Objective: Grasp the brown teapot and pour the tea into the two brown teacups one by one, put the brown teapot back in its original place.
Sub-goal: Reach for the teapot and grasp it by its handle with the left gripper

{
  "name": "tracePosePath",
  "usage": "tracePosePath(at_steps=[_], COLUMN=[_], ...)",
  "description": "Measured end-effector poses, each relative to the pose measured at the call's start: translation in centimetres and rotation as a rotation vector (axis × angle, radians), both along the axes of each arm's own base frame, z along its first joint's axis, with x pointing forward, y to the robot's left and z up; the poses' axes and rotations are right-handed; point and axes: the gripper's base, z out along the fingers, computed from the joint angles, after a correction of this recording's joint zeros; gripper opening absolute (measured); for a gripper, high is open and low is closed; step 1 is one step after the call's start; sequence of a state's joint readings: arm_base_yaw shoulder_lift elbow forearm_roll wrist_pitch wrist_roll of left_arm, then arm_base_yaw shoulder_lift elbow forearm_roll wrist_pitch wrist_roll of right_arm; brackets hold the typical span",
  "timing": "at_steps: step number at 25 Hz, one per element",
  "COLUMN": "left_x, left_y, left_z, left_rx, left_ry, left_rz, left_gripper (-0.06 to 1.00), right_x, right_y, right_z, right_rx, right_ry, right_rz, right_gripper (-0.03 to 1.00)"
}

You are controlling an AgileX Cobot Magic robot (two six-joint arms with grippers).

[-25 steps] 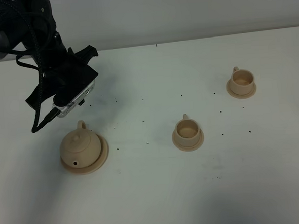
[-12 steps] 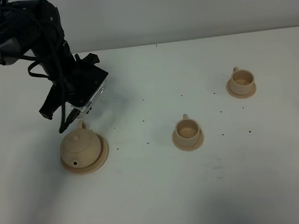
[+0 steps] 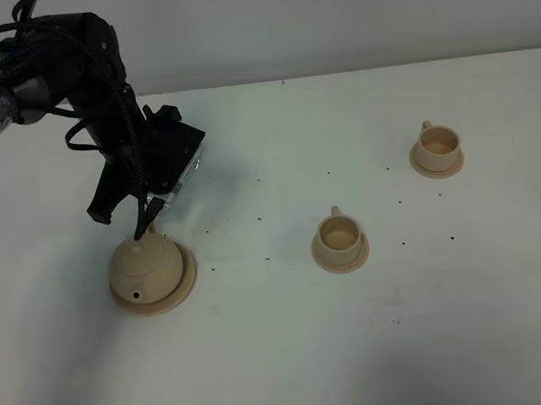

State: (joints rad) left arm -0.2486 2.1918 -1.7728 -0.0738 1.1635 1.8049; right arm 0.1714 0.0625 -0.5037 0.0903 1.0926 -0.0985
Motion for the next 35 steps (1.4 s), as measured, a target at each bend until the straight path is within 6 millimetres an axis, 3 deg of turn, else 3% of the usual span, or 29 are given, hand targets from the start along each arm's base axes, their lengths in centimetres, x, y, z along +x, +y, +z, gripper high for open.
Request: tracePosePath(at_steps=[14,35], left_x=[0.3,0.4], left_y=[-0.1,0.2], left_z=[-2.4,-2.8], left_rx=[0.012,0.044], left_ry=[0.041,0.044], left_rz=[0.001,-0.011], left_gripper=[0.12,0.12], right_x=[0.0,0.0], right_y=[0.0,0.0], right_z=[0.0,0.0], right_rx=[0.0,0.0], right_ry=[0.0,0.0], right_rz=[0.0,0.0], right_gripper=[0.18,0.2])
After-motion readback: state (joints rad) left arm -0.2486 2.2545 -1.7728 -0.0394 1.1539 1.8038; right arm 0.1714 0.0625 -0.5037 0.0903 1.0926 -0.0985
